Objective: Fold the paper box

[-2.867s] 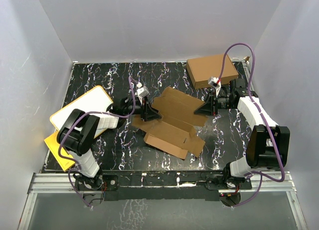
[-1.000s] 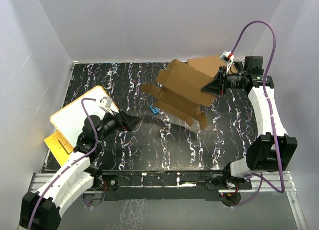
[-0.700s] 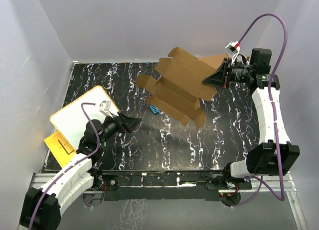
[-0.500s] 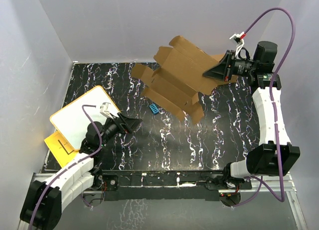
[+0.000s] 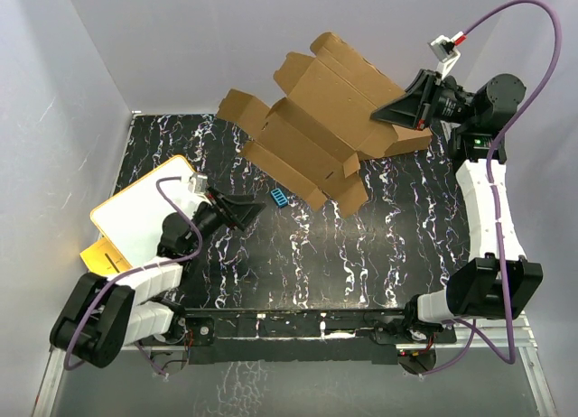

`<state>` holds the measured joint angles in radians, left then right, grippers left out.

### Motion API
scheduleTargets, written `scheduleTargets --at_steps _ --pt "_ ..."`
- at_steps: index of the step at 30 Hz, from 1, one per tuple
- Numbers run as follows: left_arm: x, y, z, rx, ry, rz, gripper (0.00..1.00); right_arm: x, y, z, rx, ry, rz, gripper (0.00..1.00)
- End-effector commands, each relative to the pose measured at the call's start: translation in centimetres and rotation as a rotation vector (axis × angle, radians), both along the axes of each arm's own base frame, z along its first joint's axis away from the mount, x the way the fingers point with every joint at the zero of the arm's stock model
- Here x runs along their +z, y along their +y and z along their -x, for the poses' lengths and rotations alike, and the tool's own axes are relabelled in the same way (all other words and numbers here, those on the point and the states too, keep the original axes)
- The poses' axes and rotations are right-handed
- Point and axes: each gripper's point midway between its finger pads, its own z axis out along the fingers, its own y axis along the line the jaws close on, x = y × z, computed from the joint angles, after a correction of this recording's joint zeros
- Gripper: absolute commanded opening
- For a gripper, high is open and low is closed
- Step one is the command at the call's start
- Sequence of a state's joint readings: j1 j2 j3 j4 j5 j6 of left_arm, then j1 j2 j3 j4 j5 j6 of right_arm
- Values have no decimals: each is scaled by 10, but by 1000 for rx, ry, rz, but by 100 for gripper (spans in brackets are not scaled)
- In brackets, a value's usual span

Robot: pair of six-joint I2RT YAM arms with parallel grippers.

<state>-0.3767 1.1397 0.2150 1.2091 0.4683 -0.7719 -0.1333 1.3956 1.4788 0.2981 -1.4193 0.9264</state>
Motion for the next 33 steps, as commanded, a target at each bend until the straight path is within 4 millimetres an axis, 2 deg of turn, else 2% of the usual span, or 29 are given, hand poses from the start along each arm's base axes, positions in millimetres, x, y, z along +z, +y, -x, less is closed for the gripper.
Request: scheduleTargets --at_steps 1,2,4,5,9,15,22,25,28,30,33 --pt "42 -5 -15 18 -222 -1 69 23 1 17 19 -33 -33 8" --pt "42 -5 -21 29 -225 -6 64 24 1 18 21 -33 -37 8" --pt "44 -7 -33 51 -235 -1 47 27 1 20 21 -33 -43 8" --pt "47 -8 -39 55 -240 7 45 28 2 21 22 -35 -44 8" --pt "67 -24 -48 -13 -310 62 48 27 1 22 19 -33 -47 8" --pt "108 -40 -41 -120 -464 160 51 21 -1 19 11 -15 -52 8" --pt "125 -48 -20 -195 -541 164 53 9 -5 9 -10 11 -62 8" --pt "129 -47 -12 -208 -554 169 58 3 -7 5 -18 24 -67 8" --pt "128 -45 -8 -203 -539 172 61 -2 -8 3 -25 26 -64 8" --pt "120 -43 -12 -174 -489 149 61 -2 -9 2 -31 17 -60 8" --pt "84 -31 -29 -68 -304 74 61 -3 -12 1 -43 -1 -52 8"
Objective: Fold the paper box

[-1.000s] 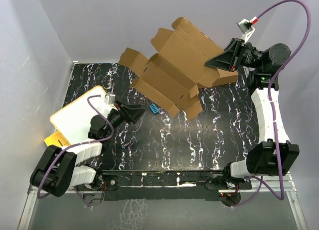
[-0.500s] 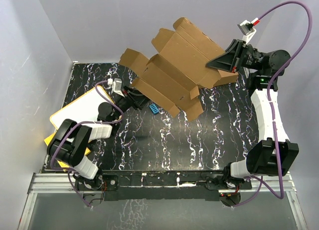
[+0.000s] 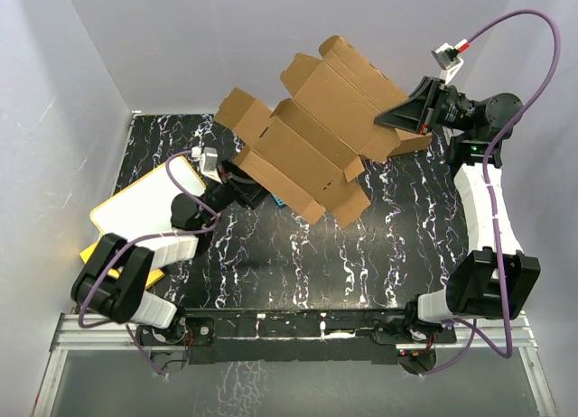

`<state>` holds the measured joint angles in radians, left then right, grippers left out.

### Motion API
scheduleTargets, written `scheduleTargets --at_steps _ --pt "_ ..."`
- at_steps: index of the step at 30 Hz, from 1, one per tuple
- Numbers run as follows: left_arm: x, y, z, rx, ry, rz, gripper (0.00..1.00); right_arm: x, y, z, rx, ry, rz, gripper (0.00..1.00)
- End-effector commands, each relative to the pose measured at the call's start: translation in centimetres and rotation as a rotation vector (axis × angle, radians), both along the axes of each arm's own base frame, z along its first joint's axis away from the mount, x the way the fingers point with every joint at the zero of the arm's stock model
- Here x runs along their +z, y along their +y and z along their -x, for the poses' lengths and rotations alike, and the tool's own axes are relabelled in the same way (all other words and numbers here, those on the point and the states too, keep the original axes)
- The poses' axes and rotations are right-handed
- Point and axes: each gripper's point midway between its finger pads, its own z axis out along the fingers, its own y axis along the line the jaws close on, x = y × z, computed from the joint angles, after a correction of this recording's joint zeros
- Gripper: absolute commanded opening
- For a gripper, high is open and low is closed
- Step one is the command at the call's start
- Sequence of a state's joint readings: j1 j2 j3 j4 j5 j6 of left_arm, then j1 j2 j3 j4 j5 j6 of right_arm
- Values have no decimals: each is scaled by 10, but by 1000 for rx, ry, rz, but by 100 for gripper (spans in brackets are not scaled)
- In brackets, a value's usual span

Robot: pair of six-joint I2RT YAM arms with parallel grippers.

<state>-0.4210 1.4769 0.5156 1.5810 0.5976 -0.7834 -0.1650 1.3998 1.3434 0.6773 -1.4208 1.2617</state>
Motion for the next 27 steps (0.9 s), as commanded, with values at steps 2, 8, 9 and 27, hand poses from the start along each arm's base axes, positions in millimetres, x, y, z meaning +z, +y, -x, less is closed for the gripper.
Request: scheduleTargets --at_steps 2,8,9,27 --pt "-22 32 0 183 128 -52 61 6 -6 -4 -53 -90 11 8" --pt "-48 68 20 331 308 -93 63 -9 -9 -13 -76 -75 12 8" --pt "-38 68 24 320 310 -70 65 -12 -9 -14 -77 -70 11 8" --pt "57 -58 -5 101 536 224 85 -80 21 -11 -42 101 -30 8"
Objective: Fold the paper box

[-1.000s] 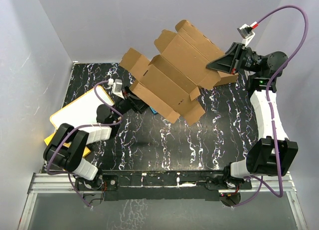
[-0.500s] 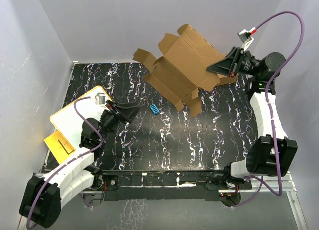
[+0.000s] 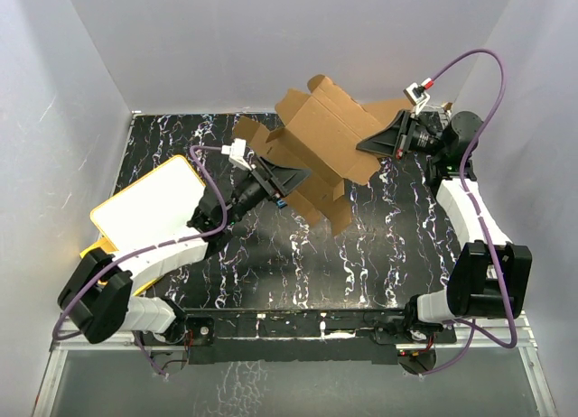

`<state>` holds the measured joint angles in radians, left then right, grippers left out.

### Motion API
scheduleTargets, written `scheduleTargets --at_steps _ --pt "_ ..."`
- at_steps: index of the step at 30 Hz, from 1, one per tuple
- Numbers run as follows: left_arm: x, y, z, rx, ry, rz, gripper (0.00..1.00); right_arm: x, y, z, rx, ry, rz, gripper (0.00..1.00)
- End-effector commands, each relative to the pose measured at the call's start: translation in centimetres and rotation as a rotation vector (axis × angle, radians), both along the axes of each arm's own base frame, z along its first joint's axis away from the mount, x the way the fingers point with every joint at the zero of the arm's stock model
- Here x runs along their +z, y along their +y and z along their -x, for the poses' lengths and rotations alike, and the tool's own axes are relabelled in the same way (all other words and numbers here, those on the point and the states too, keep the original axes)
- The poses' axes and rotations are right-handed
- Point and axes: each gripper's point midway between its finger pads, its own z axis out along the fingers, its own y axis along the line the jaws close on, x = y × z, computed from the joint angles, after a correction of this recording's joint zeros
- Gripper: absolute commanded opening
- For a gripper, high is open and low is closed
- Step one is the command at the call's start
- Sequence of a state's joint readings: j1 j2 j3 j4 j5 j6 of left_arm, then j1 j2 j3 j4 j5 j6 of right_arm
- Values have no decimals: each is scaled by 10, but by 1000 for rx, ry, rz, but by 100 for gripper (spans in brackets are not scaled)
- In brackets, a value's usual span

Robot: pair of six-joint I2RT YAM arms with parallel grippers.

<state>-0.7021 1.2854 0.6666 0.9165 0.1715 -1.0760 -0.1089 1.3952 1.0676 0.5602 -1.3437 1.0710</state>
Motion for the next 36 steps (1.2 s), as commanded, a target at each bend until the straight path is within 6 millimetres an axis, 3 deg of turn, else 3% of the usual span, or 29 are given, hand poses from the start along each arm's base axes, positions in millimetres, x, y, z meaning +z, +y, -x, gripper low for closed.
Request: scheduleTargets --at_steps 1,5,13,15,18,21,28,36 --pt "39 -5 -26 103 -10 85 86 13 9 9 -10 -95 2 8" --pt "28 -11 -43 154 67 67 86 8 16 13 13 -86 2 8" --pt "25 -17 -60 195 84 66 80 -6 30 20 52 -37 -6 8" --pt "29 -19 -62 190 67 91 73 -10 31 20 49 -23 -8 8" --pt "37 -23 -62 174 39 122 52 -19 39 20 55 10 -8 8" --pt "41 -25 -60 156 21 138 38 -31 39 15 36 44 -3 8" --pt "38 -25 -53 131 13 136 0 -41 36 4 -10 71 11 8" --pt "28 -28 -52 112 28 147 0 -43 33 3 -19 89 -9 8"
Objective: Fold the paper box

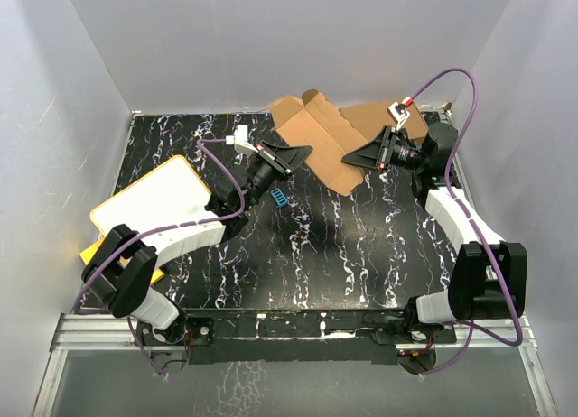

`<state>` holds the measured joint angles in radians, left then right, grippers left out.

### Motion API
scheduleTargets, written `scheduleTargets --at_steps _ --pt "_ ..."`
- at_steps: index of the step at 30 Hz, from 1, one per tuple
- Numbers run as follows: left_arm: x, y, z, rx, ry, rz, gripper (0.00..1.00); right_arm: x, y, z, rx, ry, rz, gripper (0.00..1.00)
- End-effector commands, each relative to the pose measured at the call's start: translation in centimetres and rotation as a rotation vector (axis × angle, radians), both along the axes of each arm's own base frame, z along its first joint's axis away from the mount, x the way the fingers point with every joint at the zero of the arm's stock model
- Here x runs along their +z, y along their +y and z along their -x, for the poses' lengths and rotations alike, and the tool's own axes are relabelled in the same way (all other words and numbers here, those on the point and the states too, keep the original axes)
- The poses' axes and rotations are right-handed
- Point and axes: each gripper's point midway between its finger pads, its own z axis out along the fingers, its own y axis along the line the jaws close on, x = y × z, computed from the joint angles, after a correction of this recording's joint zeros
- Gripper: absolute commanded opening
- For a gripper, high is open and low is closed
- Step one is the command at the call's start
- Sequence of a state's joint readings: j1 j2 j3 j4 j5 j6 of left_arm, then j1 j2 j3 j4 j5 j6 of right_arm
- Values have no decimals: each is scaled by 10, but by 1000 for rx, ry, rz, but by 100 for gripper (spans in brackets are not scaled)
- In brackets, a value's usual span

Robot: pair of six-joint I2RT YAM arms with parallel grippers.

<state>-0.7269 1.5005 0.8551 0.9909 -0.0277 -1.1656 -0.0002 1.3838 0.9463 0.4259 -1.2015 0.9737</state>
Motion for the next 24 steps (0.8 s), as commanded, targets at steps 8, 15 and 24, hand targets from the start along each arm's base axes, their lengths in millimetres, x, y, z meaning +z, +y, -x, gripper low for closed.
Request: scheduleTargets --at_steps 8,15,24 --pt "-43 30 24 37 -116 -208 79 36 -18 -3 -1 -189 9 8" --pt "-83 106 50 -43 -223 -280 84 71 -22 -3 25 -295 51 8" --pt "-122 152 48 88 -211 -380 59 112 -22 6 40 -377 93 8"
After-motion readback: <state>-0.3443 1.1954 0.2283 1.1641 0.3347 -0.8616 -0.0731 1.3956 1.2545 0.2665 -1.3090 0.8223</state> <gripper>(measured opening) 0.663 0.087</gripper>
